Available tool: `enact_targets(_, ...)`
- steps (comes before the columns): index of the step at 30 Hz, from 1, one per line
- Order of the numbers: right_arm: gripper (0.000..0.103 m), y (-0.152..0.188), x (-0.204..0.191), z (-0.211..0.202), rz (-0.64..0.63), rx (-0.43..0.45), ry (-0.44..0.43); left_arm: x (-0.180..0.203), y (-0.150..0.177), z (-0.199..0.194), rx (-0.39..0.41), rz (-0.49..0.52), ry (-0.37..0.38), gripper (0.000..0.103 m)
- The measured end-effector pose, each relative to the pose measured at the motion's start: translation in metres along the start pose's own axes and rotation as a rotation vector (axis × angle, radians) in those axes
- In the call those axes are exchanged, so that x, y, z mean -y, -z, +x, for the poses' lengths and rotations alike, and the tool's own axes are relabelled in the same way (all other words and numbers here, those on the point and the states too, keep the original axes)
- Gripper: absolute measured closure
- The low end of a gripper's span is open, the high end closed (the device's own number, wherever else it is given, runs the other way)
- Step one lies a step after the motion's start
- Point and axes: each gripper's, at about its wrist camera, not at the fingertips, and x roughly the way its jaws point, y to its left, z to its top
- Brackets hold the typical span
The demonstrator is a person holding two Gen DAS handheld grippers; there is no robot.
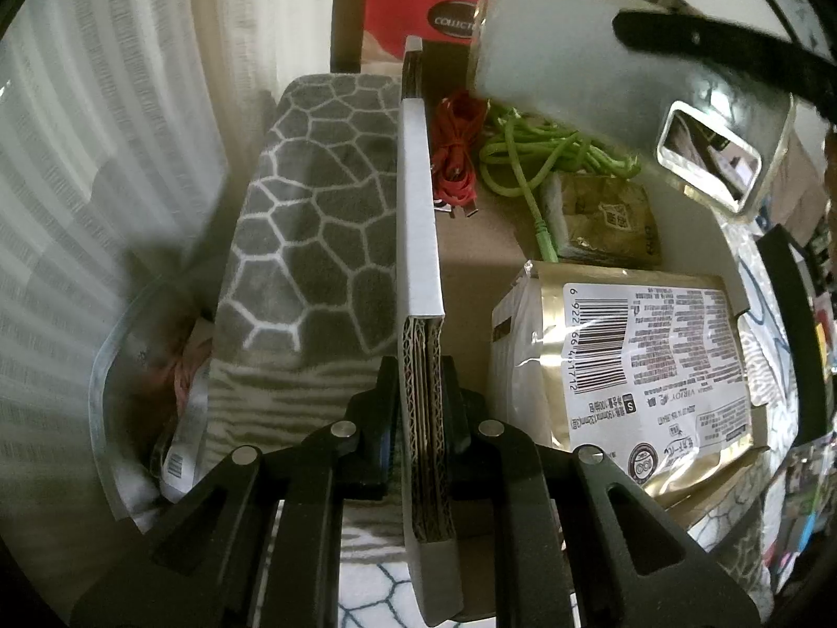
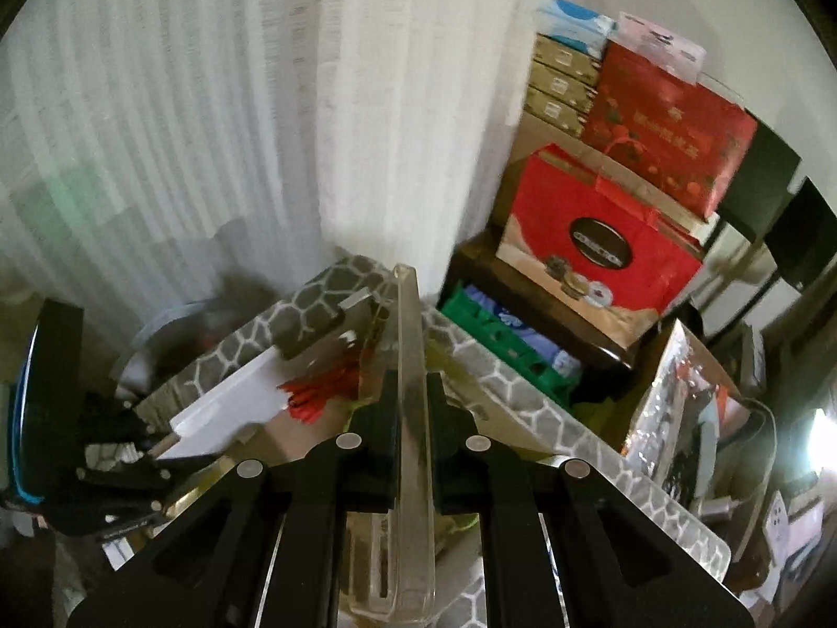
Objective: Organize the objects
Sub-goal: 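Carry the bamboo-printed case over the box with the right tool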
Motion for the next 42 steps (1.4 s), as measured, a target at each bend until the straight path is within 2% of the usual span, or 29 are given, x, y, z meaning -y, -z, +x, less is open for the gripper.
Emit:
enact_targets(2,0.095,0.004,-0.010,0.000,-0.023,0.006,-0.021,0.000,0.000,0.000,0.000,0.001,0.000,0.091)
enact_targets(4,0.094,0.009,-0.018,0.001,-0.033,0.004,-0.079,0.000,-0.001,0.001,0.000,-0.001,0.001,0.091)
enact_targets(7,0.089,0.015,-0.020,-0.003,0.011,0.000,-0.246,0.001,0.000,0.001,-0.001,-0.002,0.001,0.091)
enact_targets(9,0.082,0.021,-0.022,-0.006,0.038,-0.011,-0.347,0.002,0.001,0.002,-0.001,-0.003,0.001,0.091)
enact_targets(14,0.080,0.031,-0.028,-0.008,0.048,-0.069,-0.477,0.005,0.002,0.003,-0.001,-0.008,0.004,0.091)
enact_targets(16,0.079,0.033,-0.030,-0.009,0.041,-0.072,-0.438,0.002,0.002,0.000,-0.002,-0.010,0.006,0.091)
enact_targets(17,0.071,0.034,-0.028,-0.009,0.047,-0.074,-0.407,0.003,0.002,0.000,-0.002,-0.010,0.005,0.091)
enact_targets(18,0.053,0.034,-0.025,-0.006,0.068,-0.086,-0.364,0.003,0.002,0.000,-0.002,-0.010,0.005,0.091)
enact_targets(20,0.036,0.033,-0.016,0.001,0.120,-0.113,-0.296,0.004,0.002,0.000,-0.003,-0.010,0.005,0.091)
enact_targets(22,0.035,0.033,-0.010,0.008,0.167,-0.135,-0.289,0.004,0.002,0.000,-0.003,-0.011,0.006,0.091)
enact_targets(26,0.022,0.030,-0.010,0.017,0.210,-0.169,-0.294,0.001,0.001,0.001,-0.003,-0.013,0.007,0.090)
enact_targets(30,0.017,0.030,-0.017,0.024,0.224,-0.206,-0.301,0.000,0.001,0.001,-0.003,-0.015,0.008,0.090)
enact_targets(40,0.014,0.032,-0.046,0.043,0.139,-0.281,-0.184,-0.003,0.000,0.002,-0.003,-0.018,0.009,0.090)
enact_targets(41,0.016,0.033,-0.048,0.046,0.130,-0.288,-0.173,-0.002,0.000,0.002,-0.003,-0.018,0.009,0.090)
enact_targets(42,0.023,0.034,-0.049,0.048,0.130,-0.294,-0.161,-0.003,0.000,0.002,-0.003,-0.019,0.010,0.090)
